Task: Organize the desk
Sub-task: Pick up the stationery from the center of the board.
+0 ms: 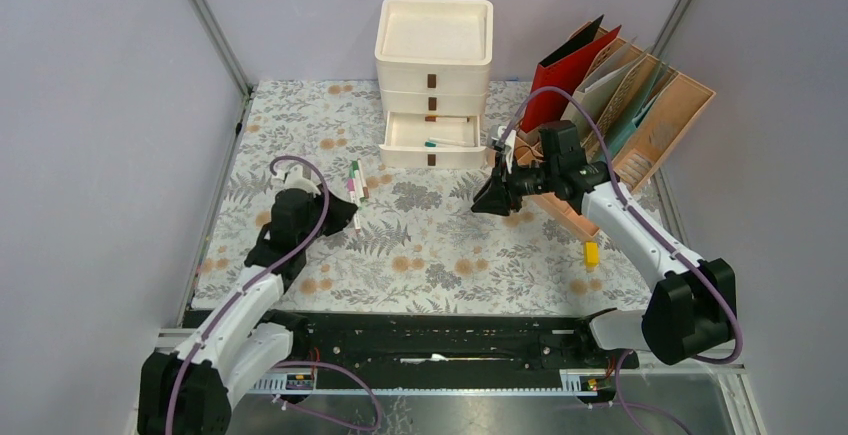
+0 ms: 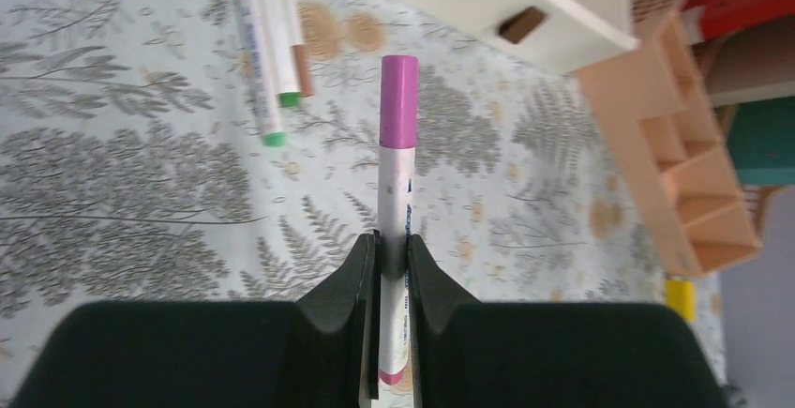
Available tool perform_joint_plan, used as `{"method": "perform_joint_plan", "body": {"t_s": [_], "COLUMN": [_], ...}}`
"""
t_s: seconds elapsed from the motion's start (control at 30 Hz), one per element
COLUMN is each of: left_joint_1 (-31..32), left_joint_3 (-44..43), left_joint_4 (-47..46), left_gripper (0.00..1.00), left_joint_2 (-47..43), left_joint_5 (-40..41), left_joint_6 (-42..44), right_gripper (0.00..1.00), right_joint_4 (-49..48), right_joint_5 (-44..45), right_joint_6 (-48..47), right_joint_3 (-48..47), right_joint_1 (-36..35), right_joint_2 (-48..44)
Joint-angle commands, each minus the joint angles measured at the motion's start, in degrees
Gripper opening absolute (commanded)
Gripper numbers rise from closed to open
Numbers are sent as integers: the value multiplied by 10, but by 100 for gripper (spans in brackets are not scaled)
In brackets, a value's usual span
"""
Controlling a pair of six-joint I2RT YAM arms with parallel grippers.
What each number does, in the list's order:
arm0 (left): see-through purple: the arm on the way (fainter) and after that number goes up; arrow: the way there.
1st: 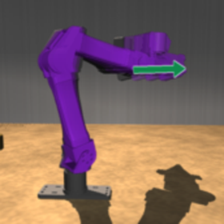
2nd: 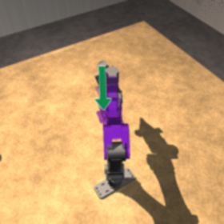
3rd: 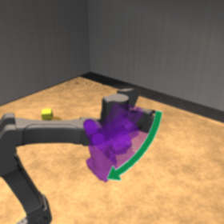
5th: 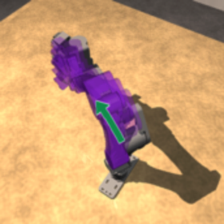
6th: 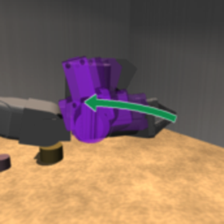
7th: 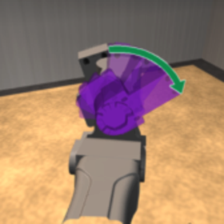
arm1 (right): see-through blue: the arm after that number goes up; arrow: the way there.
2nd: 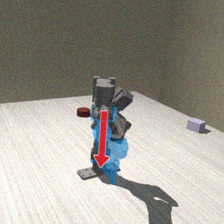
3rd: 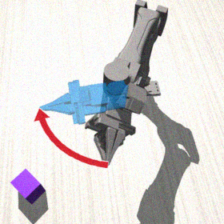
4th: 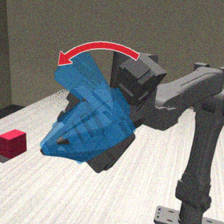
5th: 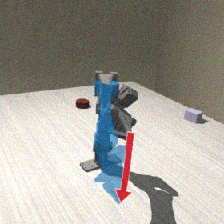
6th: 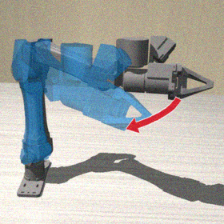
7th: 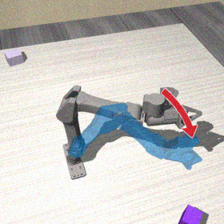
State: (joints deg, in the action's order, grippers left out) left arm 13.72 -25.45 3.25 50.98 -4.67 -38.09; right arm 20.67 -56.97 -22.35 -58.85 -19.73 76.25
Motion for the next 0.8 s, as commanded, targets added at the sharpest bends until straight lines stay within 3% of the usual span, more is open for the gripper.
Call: {"method": "perform_joint_plan", "body": {"t_s": [0.0, 0.33, 0.77], "left_joint_1": [0, 15, 114], "left_joint_3": [26, 106, 155], "left_joint_4": [-88, -275, -443], "left_gripper": [0, 0, 0], "left_joint_2": [-48, -76, -54], "left_joint_5": [-86, -157, -68], "left_joint_6": [-37, -126, -176], "right_gripper": [36, 36, 36], "right_joint_4": [-35, -122, -224], "right_joint_5": [-35, -79, -110], "right_joint_6": [24, 99, 189], "right_joint_3": [8, 41, 70], "right_joint_1": [3, 3, 1], "right_joint_2": [-1, 8, 29]}}
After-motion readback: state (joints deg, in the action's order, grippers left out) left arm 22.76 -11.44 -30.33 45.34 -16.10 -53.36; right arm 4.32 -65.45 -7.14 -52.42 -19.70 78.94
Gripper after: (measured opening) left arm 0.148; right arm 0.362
